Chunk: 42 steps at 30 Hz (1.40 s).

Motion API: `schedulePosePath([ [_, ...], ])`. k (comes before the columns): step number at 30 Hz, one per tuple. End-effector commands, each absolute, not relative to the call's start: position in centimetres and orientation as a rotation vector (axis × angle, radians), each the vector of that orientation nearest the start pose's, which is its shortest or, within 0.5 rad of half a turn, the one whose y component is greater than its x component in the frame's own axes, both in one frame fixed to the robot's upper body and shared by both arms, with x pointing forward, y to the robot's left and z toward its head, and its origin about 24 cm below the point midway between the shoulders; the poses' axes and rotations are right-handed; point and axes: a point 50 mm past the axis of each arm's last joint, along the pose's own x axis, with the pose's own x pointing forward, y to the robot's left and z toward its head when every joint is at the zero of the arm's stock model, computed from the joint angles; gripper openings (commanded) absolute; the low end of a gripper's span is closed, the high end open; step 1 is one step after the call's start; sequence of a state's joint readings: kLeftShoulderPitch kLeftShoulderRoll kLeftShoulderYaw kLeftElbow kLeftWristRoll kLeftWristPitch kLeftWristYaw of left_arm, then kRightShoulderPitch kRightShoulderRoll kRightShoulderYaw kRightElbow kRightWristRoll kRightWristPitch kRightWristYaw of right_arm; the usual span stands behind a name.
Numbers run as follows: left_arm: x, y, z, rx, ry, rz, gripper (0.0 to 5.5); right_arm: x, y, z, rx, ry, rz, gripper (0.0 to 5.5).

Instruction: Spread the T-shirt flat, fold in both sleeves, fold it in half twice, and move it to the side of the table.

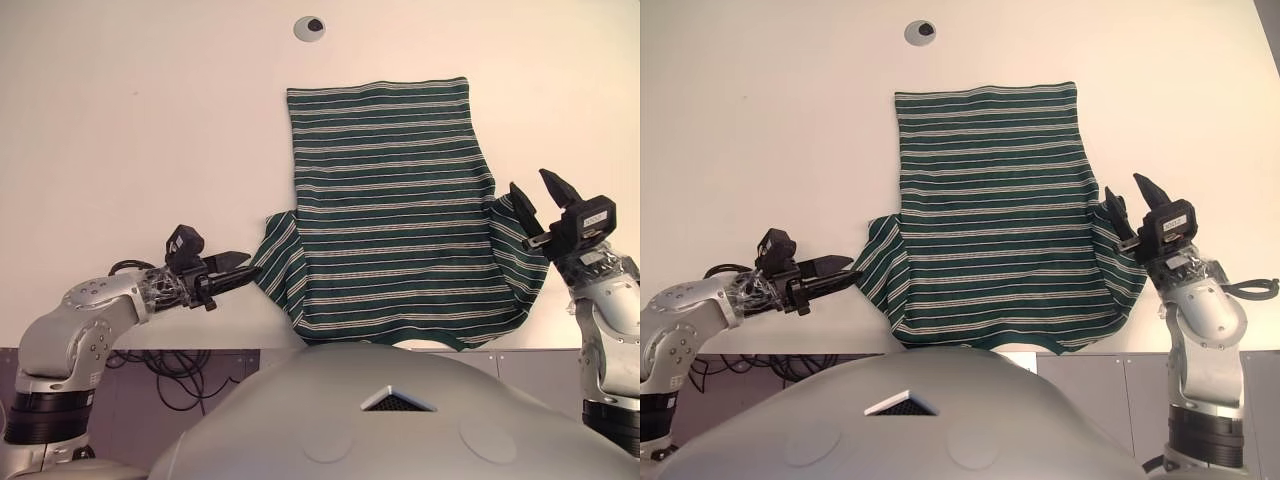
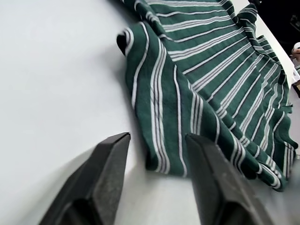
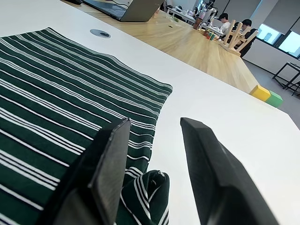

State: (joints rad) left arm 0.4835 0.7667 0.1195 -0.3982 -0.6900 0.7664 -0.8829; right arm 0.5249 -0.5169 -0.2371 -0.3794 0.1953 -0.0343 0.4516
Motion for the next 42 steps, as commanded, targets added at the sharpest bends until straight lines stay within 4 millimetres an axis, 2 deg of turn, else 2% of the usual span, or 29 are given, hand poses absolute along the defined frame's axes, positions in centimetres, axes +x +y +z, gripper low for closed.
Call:
schedulePosePath([
  [1, 11.7, 23.2, 3.4, -0.299, 0.894, -0.845, 1.41, 14.9, -25.4, 7.5, -0.382, 0.139, 0.299, 1.96],
  [11, 11.6, 23.2, 2.8, -0.277, 0.9, -0.831, 0.03, 15.2, -25.1, 8.3, -0.382, 0.133, 0.298, 1.96],
  [14, 11.9, 23.9, 3.2, -0.272, 0.883, -0.851, 0.03, 15.3, -24.9, 8.5, -0.381, 0.129, 0.299, 1.96],
  [17, 12.8, 26.3, 3.9, -0.292, 0.862, -0.858, 0.03, 15.4, -24.6, 8.5, -0.378, 0.127, 0.299, 1.96],
  [20, 13.2, 27.7, 4.6, -0.305, 0.835, -0.877, 0.03, 15.5, -24.5, 8.6, -0.375, 0.124, 0.303, 1.96],
  [26, 13.3, 28.2, 5.0, -0.306, 0.805, -0.918, 0.03, 15.6, -24.3, 8.8, -0.376, 0.12, 0.307, 1.96],
  [29, 13.3, 27.5, 5.6, -0.316, 0.77, -0.963, 0.03, 15.6, -24.3, 8.8, -0.375, 0.12, 0.31, 1.96],
  [37, 14.2, 22.1, 8.0, -0.401, 0.607, -1.131, 0.03, 15.7, -24.4, 8.7, -0.37, 0.123, 0.308, 1.96],
  [42, 15.0, 19.1, 7.3, -0.448, 0.591, -1.18, 0.03, 15.5, -24.9, 8.4, -0.371, 0.134, 0.283, 1.96],
])
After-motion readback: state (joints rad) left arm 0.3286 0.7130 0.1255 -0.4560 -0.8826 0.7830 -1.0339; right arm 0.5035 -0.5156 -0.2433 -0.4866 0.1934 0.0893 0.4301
